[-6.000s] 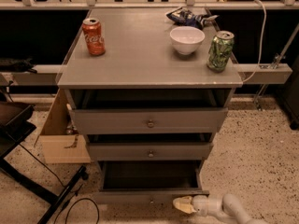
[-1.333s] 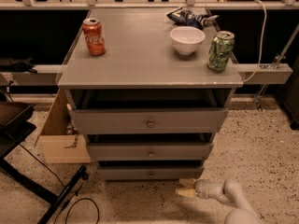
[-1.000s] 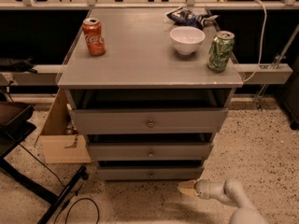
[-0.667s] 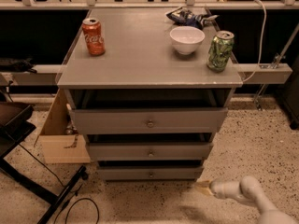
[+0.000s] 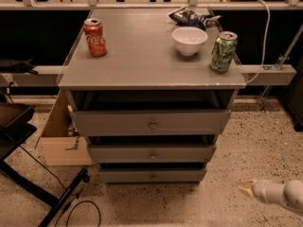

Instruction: Close bottom drawer

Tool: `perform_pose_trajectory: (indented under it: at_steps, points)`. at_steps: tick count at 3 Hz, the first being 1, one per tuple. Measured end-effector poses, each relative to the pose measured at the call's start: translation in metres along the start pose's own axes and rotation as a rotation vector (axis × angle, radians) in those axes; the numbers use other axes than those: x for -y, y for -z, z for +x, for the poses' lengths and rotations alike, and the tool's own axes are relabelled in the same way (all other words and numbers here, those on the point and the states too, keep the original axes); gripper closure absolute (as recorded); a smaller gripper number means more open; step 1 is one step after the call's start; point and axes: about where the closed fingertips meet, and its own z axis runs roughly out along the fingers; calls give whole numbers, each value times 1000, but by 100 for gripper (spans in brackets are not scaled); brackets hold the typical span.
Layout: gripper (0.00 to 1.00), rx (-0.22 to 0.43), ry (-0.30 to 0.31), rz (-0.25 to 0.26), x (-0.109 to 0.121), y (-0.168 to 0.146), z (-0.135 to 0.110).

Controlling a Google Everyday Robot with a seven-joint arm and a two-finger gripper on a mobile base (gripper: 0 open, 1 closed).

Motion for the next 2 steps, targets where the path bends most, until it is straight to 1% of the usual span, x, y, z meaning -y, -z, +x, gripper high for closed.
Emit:
perform_pose_trajectory:
  at_steps: [1,2]
  points:
    - [100,-97,7,168,24,85,-6]
    - [100,-121,103,294,12,157,-93]
